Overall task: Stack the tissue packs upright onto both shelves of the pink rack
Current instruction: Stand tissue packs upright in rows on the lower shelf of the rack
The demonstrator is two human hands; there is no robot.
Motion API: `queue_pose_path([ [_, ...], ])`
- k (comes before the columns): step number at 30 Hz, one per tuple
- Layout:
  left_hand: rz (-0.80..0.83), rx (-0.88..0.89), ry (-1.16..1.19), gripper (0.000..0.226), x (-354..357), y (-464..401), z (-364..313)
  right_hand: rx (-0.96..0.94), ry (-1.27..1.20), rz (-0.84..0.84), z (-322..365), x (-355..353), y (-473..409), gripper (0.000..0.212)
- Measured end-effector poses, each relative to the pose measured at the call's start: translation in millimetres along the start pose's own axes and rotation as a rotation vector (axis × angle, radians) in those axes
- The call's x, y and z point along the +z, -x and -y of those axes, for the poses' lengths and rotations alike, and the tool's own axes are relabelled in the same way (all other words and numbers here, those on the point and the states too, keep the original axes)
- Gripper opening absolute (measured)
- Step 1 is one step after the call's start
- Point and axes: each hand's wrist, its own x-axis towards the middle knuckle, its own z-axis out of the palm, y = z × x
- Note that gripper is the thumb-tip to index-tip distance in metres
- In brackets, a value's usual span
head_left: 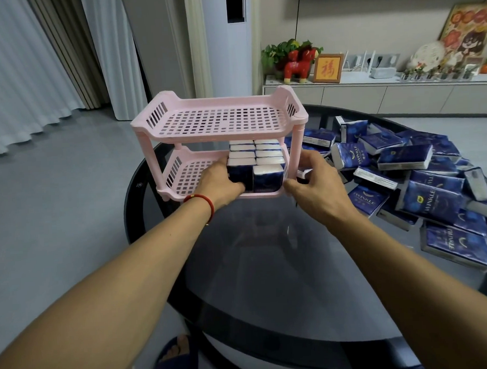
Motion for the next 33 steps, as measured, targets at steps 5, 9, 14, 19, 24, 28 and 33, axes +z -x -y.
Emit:
queue_pose_path([
  [5,0.027,0.013,0.032,0.068,-4.1,-1.8,3.0,0.091,-0.166,0.071,0.6,7.5,-4.1,0.053],
  [9,0.023,0.036,0.019,0.062,-2.8,-2.6,3.3,0.113,-0.165,0.067,0.5,9.3,-5.7,0.048],
  [14,0.010,0.038,0.017,0.061,-4.1,-0.5,0.2,0.124,-0.180,0.103,-0.2,4.5,-5.2,0.053],
  [19,0.010,0.024,0.008,0.068,-6.6,2.8,-1.0,0.084,-0.135,0.091,-1.2,-5.8,-0.3,0.062],
  [24,-0.006,-0.024,-0.013,0.066,-9.8,8.6,-0.4,-0.052,0.161,-0.119,-4.6,-28.8,8.5,0.036],
  [28,-0.086,-0.044,-0.070,0.046,-16.8,34.5,-7.0,-0.063,0.668,-0.173,-23.7,-56.5,22.5,0.025],
  [33,-0.259,0.076,-0.209,0.044,-21.4,78.4,-14.9,-0.049,0.917,0.034,-36.9,-65.6,47.7,0.031],
])
